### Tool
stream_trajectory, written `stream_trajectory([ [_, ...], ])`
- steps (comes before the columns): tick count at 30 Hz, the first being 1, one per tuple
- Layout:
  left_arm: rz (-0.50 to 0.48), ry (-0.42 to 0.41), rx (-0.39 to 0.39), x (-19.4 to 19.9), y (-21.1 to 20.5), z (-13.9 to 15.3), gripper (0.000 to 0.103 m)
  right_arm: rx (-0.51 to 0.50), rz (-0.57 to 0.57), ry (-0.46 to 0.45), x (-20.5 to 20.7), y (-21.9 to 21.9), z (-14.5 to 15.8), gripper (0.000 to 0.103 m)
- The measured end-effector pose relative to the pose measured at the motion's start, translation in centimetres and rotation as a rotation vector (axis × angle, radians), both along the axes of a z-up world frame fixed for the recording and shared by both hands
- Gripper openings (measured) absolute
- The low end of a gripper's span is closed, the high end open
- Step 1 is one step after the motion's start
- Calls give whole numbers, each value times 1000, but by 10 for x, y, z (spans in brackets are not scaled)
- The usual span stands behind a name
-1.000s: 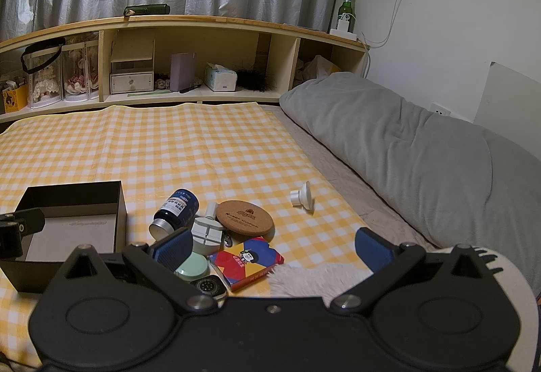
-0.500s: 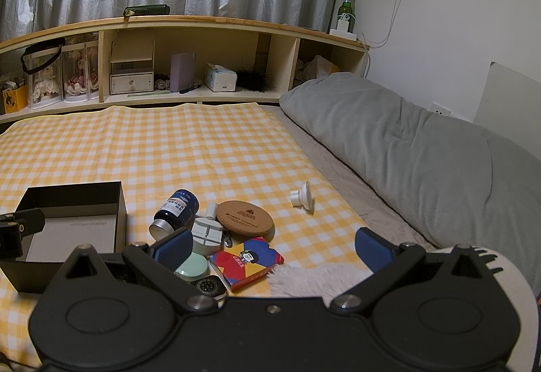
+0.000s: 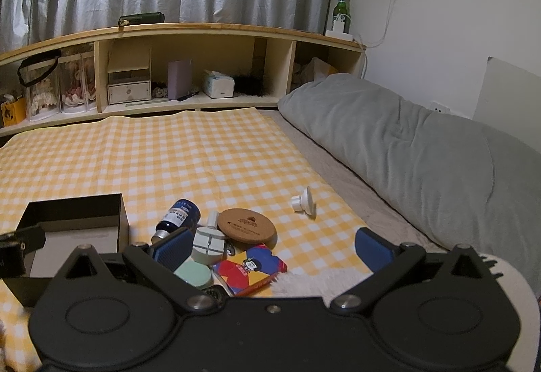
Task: Organize rigid objects
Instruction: 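Grasp the cork coaster with the right gripper while the left gripper holds the box edge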
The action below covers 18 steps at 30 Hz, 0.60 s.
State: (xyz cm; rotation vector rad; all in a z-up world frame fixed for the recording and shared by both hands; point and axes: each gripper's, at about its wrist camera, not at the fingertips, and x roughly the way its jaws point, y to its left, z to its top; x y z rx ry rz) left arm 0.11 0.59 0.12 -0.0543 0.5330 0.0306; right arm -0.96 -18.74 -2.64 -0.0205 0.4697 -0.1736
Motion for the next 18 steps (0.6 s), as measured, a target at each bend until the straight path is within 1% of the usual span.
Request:
stream_trajectory([
  [5,31,-2,-3,3,7,0,103,9,8,-30,14,-2,9,103],
  [8,51,-4,0,6,12,-1,103,3,39,-62,26,-3,15,103],
  [11,65,-6,0,10,18,-2,103,12,73,-58,43,-7,20,103],
  [15,77,-4,-5,17,28,-4,103,81,122,-14,71,-20,25,103],
  [18,96,14,8,26,37,-9,103,149,141,9,92,-34,25,103],
])
